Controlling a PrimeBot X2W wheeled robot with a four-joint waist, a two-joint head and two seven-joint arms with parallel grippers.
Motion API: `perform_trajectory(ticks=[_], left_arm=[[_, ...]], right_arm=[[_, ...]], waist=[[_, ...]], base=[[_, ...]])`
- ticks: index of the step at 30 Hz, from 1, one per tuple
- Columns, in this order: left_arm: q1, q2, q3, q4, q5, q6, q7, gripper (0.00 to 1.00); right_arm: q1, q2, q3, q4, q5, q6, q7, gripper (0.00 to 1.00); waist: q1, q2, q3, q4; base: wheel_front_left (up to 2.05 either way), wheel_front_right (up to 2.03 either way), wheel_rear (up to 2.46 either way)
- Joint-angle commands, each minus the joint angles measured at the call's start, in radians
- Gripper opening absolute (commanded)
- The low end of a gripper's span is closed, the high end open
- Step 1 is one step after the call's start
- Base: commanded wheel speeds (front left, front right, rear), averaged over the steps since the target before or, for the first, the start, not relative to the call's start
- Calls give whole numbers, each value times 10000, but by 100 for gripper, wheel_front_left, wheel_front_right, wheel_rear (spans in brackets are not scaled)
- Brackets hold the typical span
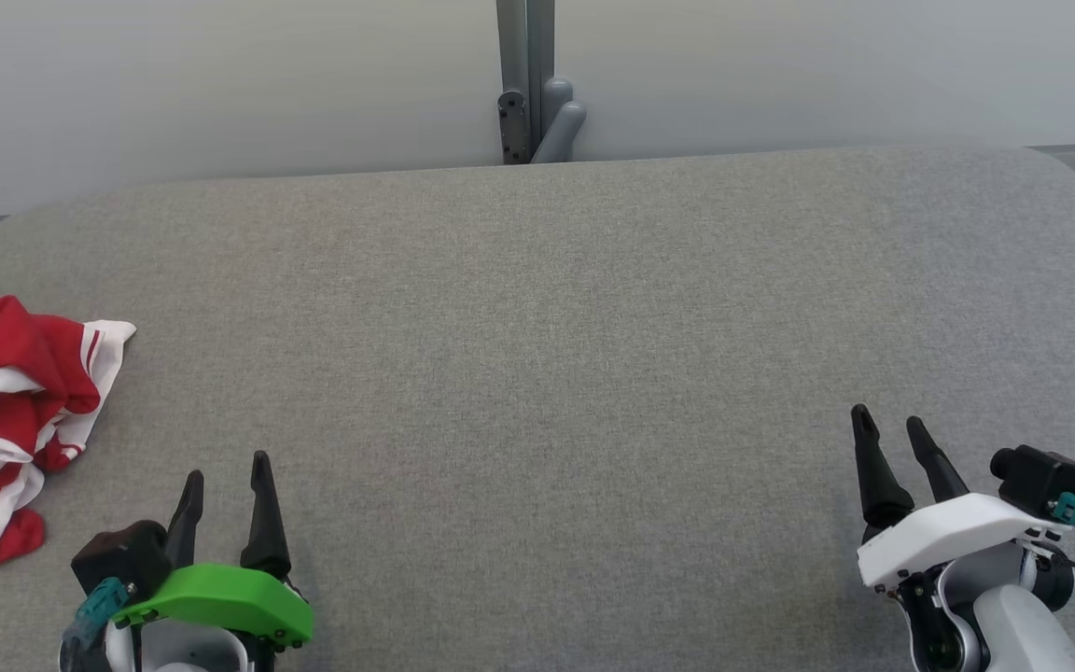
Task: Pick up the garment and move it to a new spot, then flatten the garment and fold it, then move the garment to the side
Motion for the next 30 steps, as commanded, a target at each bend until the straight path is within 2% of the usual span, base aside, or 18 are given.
perform_trajectory(ticks=[1,30], left_arm=[[-25,61,-35,-80,299,47,-101,100],[96,-54,-149,-66,2783,151,-699,100]], right_arm=[[-193,-69,32,-46,-256,5,-124,100],[-169,-60,-50,-80,-2842,5,-738,100]], waist=[[0,-1,-2,-4],[0,-1,37,-9]], base=[[0,0,0],[0,0,0]])
